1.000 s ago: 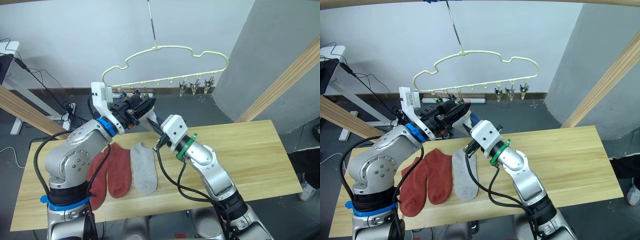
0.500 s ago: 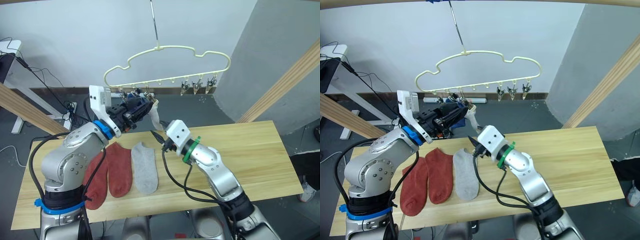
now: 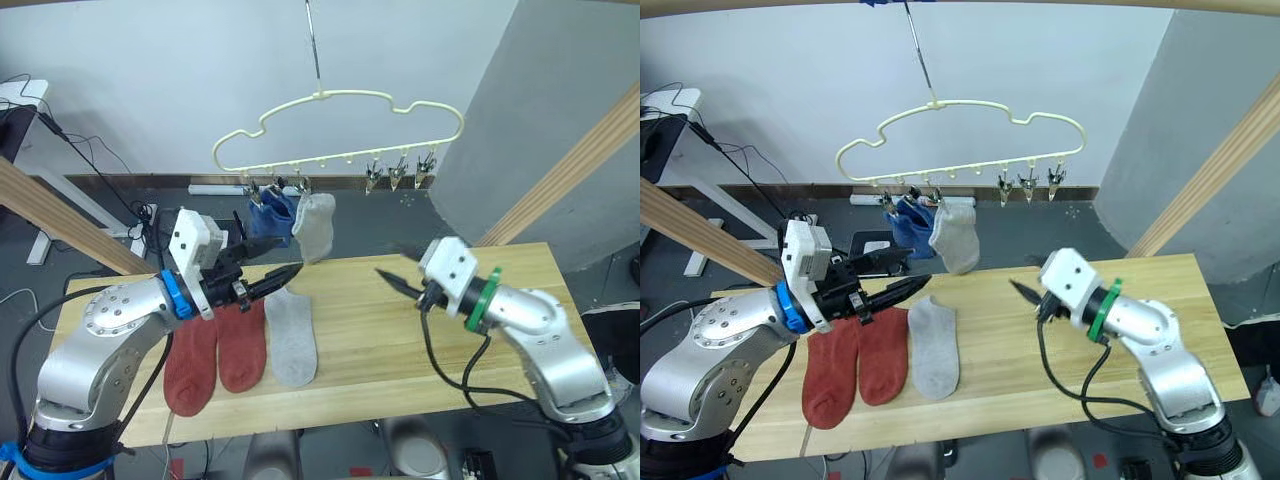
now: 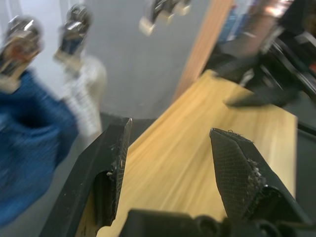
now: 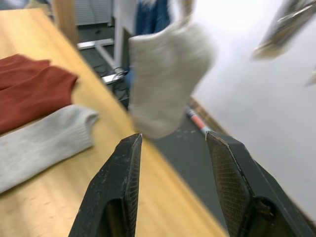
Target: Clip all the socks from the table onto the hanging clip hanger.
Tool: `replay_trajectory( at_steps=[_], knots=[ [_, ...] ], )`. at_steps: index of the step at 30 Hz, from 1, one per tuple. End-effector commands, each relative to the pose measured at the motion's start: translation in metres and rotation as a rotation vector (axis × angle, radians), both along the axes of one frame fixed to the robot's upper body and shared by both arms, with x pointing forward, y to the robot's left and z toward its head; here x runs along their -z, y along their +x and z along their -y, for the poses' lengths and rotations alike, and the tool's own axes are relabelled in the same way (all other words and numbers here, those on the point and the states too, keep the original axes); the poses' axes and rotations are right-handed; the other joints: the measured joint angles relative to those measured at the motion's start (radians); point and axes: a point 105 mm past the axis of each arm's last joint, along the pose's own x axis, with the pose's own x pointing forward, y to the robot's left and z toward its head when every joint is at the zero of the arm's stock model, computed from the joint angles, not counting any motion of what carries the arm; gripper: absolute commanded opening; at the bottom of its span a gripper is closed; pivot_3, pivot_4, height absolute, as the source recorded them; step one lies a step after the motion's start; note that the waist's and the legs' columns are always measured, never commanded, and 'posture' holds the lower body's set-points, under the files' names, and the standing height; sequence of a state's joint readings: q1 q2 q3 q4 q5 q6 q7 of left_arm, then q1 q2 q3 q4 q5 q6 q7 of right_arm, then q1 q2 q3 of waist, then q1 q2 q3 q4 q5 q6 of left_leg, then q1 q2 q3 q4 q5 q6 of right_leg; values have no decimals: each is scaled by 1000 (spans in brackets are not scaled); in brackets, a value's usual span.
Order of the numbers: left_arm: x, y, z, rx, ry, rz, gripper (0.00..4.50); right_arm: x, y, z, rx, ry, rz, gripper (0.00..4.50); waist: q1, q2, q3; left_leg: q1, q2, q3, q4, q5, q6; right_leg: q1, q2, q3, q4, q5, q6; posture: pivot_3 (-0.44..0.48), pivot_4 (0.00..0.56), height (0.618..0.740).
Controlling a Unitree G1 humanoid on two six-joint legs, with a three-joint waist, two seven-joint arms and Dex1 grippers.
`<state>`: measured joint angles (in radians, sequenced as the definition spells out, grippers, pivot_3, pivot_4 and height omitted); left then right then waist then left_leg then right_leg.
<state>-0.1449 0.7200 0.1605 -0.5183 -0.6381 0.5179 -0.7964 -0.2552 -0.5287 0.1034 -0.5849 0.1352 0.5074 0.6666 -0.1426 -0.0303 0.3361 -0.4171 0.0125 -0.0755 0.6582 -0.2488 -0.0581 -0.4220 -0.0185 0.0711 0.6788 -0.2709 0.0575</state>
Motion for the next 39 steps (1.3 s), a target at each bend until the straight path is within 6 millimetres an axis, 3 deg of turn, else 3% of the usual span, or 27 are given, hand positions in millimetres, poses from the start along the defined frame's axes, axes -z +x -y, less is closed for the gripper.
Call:
replay_trajectory(
  at_steps=[1, 5, 12, 31, 39],
  knots=[
    [-10, -17, 0, 97, 58, 43, 2809, -31, 2, 4, 47, 43, 55, 2122, -3, 0, 0, 0, 0, 0, 0, 0, 0, 0, 0, 0, 0, 0, 0, -249, 324, 740],
    [-13, -19, -3, 125, 80, 41, 2809, -45, 9, 3, 84, 82, 74, 2122, 0, 0, 0, 0, 0, 1, 0, 0, 0, -1, 1, 0, 0, 0, -1, -243, 317, 740],
    [-33, -1, -3, 76, 42, 141, 2809, -48, 18, -12, 128, 161, 44, 2122, 3, 0, 0, -2, 0, 0, 0, 0, 0, -1, -2, 0, 0, 0, -1, -226, 305, 740],
    [-37, 1, 10, 113, 4, 160, 2809, -56, 30, -36, 266, 317, -15, 2122, 0, 0, 0, -2, 1, -1, 0, 0, 0, -2, -1, -1, 2, 1, -1, -224, 289, 740],
    [-38, 3, 12, 121, 4, 158, 2809, -67, 38, -47, 264, 318, 41, 2122, 0, 0, 0, -2, 1, -1, 1, 0, 0, -2, -2, -1, 2, 1, -1, -225, 292, 740]
  ],
)
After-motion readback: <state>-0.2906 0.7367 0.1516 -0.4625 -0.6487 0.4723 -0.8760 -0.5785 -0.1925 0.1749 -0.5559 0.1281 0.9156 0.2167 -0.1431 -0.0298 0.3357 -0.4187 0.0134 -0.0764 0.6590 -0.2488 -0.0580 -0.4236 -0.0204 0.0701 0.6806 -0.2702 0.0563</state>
